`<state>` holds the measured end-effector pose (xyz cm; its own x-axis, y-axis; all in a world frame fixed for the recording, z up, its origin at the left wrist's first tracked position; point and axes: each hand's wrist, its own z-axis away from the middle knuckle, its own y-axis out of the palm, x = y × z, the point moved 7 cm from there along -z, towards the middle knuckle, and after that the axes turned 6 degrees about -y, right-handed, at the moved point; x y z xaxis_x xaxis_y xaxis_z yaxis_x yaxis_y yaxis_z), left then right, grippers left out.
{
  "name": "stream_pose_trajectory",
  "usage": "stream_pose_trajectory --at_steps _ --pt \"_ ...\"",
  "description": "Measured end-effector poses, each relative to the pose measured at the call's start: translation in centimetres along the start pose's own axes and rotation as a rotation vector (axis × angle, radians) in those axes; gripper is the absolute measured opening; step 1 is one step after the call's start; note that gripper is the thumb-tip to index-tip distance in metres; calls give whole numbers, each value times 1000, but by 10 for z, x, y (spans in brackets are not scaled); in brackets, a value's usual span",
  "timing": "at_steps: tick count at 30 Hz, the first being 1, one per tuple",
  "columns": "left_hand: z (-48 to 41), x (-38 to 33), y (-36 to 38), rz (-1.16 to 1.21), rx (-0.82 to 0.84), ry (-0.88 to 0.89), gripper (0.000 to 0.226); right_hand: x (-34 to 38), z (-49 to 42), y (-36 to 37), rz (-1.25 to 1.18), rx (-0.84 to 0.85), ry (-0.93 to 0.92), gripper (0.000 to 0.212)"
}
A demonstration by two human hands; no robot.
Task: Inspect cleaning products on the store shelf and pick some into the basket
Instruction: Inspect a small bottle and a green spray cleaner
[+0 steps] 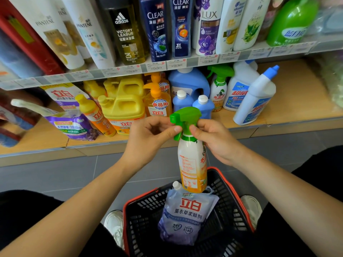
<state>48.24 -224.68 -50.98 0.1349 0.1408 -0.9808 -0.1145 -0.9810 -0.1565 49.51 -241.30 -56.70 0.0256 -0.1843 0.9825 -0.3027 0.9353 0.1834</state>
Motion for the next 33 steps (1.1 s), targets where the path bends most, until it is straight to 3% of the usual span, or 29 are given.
stream_pose_trajectory --at_steps 3,6,11,17,21,28,33 --pt "4 -15 -9 -154 -117 178 31 0 1 0 10 -11 15 35" --pt "7 -26 -10 -261 -144 328 31 -1 3 1 8 -1 28 35" --pt "7 -27 -9 -359 -118 406 29 -1 2 -1 28 -28 31 46" --pt "3 8 3 -91 15 73 48 5 0 -13 15 -147 -3 43" --pt "11 40 23 -91 172 -110 70 10 1 -22 24 -237 -19 44" --pt "27 73 49 -149 285 -298 77 14 3 -27 25 -341 -49 49" --pt "28 81 54 -61 291 -429 64 18 2 -29 51 -334 -8 43"
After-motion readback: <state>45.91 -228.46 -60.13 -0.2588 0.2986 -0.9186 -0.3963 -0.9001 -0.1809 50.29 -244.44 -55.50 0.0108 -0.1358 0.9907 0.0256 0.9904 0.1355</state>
